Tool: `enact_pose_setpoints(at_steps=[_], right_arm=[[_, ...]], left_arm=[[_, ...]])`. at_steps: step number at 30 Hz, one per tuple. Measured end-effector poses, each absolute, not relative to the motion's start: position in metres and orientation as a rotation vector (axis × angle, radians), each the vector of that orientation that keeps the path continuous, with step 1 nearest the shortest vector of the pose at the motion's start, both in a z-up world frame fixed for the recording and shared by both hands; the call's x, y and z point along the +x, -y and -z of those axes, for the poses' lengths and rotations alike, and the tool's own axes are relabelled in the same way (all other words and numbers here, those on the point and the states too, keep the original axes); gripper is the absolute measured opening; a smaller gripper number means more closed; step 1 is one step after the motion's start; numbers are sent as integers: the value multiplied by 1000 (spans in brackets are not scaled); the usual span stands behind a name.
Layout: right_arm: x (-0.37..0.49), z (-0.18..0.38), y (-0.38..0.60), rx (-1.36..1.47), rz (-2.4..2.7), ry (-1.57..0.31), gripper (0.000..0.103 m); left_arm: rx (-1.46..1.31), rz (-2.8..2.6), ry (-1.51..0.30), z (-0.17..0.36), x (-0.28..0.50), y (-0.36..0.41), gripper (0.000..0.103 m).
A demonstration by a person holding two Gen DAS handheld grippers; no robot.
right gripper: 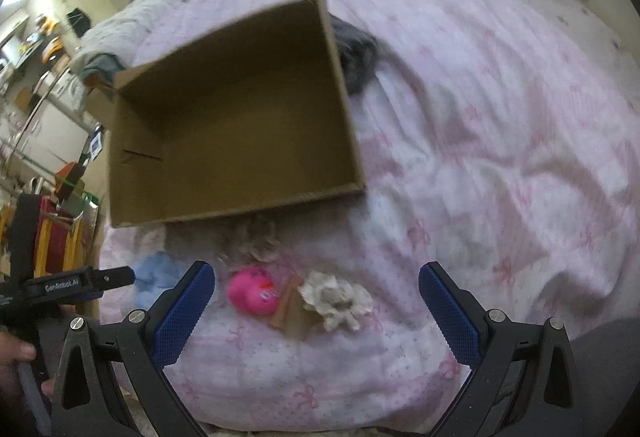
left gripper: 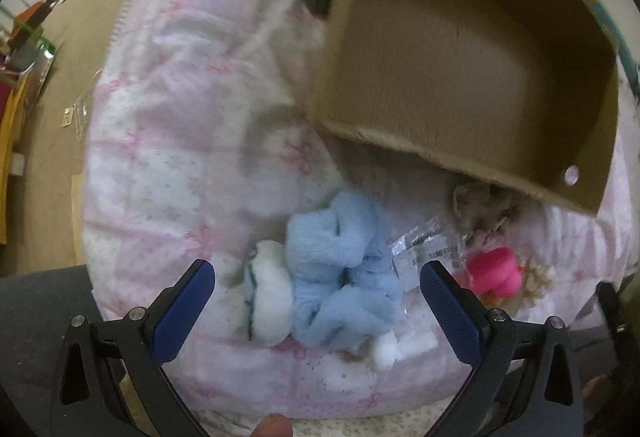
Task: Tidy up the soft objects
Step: 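Grasp the light-blue fuzzy sock bundle with the left gripper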
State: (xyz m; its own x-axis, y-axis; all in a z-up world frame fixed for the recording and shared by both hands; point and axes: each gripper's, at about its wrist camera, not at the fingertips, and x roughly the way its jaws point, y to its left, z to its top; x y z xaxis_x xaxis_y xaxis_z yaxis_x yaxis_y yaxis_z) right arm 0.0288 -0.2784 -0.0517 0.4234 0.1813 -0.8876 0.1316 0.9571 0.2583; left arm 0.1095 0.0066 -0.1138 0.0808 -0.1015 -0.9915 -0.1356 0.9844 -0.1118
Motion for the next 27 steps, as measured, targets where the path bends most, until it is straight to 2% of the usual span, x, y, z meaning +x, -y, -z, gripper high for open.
enact_pose_setpoints(at_steps=[3, 6, 8, 11, 13, 15, 24, 27], right_arm=[[29, 53, 280, 330, -31, -1130, 103], [29, 53, 278, 324, -30, -1126, 103], [30, 55, 277, 323, -35, -1131, 103], [32, 57, 275, 322, -41, -1137, 103], [33, 58, 273, 321, -46, -1139, 103], [34, 59, 272, 316, -50, -1138, 103], [31, 57, 279, 351, -46, -1131, 103], [31, 59, 287, 407, -52, -1143, 103]], left_arm=[[-214, -17, -1514, 128, 110, -2, 101], [-211, -20, -1527, 141, 111, -1, 84], [-203, -16, -1543, 151, 111, 0, 78], [-195, -25, -1554, 162, 111, -1, 60], [-207, -18, -1545, 163, 110, -2, 38], [-249, -12, -1532, 153, 108, -12, 29], [-301, 45, -1376, 63, 90, -46, 26], [-292, 28, -1364, 54, 78, -57, 26]])
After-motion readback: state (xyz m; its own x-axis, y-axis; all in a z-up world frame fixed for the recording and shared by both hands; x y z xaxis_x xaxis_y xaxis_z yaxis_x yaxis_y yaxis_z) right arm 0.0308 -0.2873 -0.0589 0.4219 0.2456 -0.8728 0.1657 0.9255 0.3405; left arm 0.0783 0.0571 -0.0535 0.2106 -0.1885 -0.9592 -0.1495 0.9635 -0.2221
